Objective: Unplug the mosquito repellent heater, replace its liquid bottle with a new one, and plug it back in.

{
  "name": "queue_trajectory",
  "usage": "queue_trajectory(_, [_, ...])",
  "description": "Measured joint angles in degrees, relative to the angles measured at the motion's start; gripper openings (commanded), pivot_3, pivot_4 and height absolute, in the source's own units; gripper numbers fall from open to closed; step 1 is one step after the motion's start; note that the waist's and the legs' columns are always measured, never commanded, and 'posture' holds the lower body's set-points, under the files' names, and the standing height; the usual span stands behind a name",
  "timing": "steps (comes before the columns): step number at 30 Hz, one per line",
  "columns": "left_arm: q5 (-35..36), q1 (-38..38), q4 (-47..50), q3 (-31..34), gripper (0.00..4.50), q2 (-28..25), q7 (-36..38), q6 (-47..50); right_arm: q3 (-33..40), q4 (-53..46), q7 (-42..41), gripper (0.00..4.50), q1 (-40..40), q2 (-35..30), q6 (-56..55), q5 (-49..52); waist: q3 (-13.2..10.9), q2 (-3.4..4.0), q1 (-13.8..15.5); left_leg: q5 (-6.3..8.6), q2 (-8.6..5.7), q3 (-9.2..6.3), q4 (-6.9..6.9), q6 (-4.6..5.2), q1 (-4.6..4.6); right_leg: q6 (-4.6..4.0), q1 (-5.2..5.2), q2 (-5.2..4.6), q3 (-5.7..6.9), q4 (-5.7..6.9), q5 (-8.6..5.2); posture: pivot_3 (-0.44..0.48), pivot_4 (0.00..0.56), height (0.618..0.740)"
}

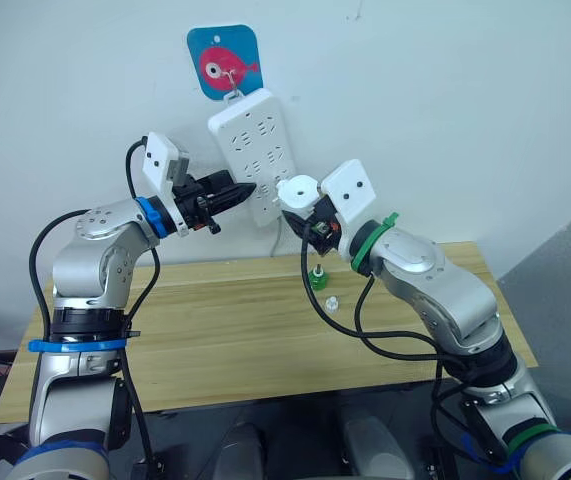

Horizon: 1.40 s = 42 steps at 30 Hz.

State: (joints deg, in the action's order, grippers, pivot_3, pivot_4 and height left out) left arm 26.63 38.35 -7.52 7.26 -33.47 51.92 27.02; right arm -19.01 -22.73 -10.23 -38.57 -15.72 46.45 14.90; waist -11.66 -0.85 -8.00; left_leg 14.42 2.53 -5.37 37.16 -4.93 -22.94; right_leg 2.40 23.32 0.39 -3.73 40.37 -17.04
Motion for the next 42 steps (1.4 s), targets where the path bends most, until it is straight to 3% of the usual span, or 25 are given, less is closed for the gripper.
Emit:
queue_trajectory(16, [0.23, -0.15, 0.37, 0.18, 1.33, -0.02, -0.09, 0.29, 1.39, 1.43, -1.70, 2.98, -0.19, 3.39, 0.17, -2.58, 0.00, 0.00, -0.08, 0.00, -0.01, 0.00, 0.00, 0.00, 0.01, 0.00, 0.00, -0.01, 0.00, 0.02, 0.00, -0.155, 0.142, 0.725])
queue_trajectory(42, [-0.29, -1.92, 1.27, 2.31, 1.32, -0.31, -1.32, 2.61, 3.64, 16.35, -8.60, 2.98, -4.42, 9.35, -8.43, -4.67, 0.52, -0.40, -1.56, -0.20, 0.01, -0.06, 0.02, -0.26, 0.29, -0.01, 0.00, 0.04, -0.02, 0.61, 0.00, -0.131, 0.129, 0.725])
